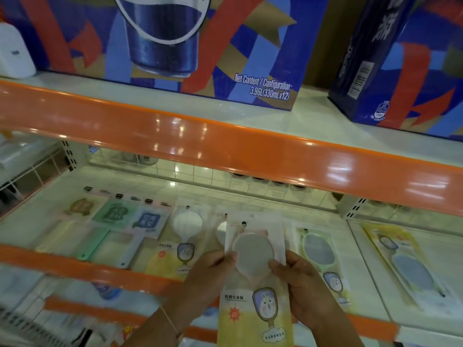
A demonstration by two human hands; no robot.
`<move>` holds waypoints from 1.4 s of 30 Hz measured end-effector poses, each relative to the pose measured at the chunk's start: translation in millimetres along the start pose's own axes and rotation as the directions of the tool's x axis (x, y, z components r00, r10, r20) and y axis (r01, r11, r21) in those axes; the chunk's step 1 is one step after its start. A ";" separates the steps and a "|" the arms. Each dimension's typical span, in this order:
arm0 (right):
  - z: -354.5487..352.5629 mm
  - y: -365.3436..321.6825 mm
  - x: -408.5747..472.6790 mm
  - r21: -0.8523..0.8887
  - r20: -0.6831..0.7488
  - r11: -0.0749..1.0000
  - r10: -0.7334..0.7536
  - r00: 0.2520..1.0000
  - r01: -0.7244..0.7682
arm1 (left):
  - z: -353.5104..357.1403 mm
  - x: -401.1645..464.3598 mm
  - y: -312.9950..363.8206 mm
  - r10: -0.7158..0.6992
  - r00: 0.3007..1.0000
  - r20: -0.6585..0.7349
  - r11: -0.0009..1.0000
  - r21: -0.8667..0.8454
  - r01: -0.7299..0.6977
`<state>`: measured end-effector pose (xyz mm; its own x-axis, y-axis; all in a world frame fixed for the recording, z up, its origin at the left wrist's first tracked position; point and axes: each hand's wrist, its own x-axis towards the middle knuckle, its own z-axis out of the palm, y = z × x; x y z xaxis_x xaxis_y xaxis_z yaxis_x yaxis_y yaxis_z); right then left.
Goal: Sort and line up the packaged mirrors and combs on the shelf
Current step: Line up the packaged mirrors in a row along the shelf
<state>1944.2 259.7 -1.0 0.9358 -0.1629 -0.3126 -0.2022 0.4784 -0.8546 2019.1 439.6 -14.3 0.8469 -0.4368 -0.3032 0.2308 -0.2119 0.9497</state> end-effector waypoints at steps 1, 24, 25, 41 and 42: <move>1.1 1.8 -0.1 0.006 0.013 1.000 0.010 1.000 -0.010 | 0.6 -2.5 0.1 0.006 1.000 -0.020 1.000 0.005 -0.006; -26.8 16.7 32.0 -0.630 -0.258 0.774 -0.130 0.957 -0.065 | 6.0 6.1 1.7 0.090 0.973 -0.211 0.933 0.359 -0.009; -26.5 16.5 36.1 -0.630 -0.257 0.774 -0.130 0.958 -0.064 | -0.7 9.1 -4.9 0.177 0.950 -0.258 0.899 0.434 -0.050; 28.9 20.2 108.4 -0.876 -0.314 0.456 -0.290 0.904 -0.158 | -75.8 56.6 -56.4 0.563 0.812 0.153 0.142 0.950 -0.278; 31.6 22.1 109.0 -0.884 -0.325 0.432 -0.290 0.900 -0.180 | -75.7 57.3 -56.6 0.555 0.818 0.150 0.155 0.948 -0.279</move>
<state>2050.9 279.8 -40.8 0.8075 -0.5653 -0.1685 -0.5107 -0.5270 -0.6793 2090.8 492.7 -79.5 0.7490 -0.6063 0.2672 -0.6547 -0.7393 0.1575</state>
